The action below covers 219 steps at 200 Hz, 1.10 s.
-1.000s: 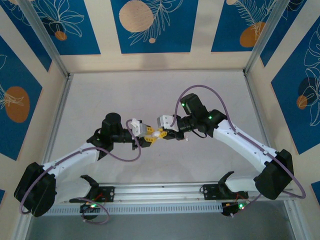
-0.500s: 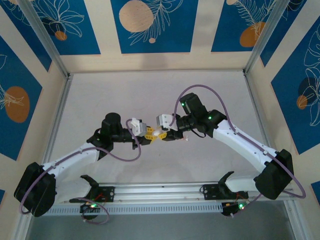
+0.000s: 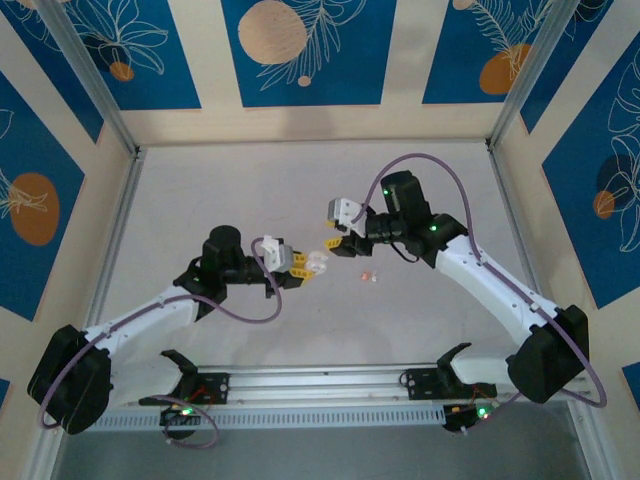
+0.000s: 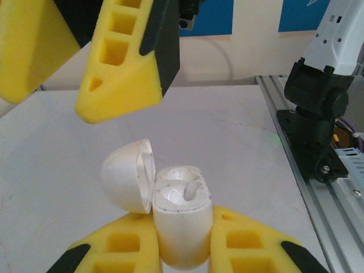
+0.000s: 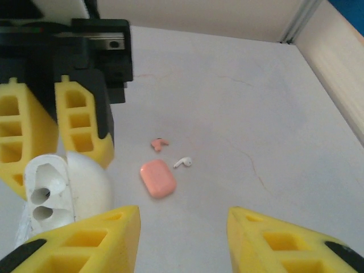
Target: Insert the wireless bluetooth earbuds into the charging case
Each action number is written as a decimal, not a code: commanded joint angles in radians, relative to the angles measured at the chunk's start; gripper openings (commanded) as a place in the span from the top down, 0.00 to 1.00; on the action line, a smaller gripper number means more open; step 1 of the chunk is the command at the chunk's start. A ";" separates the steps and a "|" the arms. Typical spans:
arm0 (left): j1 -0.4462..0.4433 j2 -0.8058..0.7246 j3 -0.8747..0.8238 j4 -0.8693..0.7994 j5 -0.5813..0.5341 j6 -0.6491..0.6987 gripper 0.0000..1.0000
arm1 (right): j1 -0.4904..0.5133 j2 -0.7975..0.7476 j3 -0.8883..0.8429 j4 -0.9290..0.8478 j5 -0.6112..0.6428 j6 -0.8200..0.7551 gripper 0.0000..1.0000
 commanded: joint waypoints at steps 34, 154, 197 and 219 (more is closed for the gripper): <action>-0.001 0.055 -0.126 0.324 -0.089 -0.121 0.84 | -0.089 -0.086 -0.038 0.021 -0.108 0.265 0.53; 0.074 -0.016 -0.337 0.539 -0.417 -0.303 0.84 | -0.144 0.286 0.138 -0.384 0.178 0.815 0.57; 0.117 -0.183 -0.340 0.296 -0.505 -0.269 0.85 | -0.114 0.413 0.241 -0.499 0.275 0.883 0.58; 0.157 -0.244 -0.348 0.214 -0.605 -0.315 0.85 | -0.072 0.470 0.292 -0.442 0.274 0.945 0.58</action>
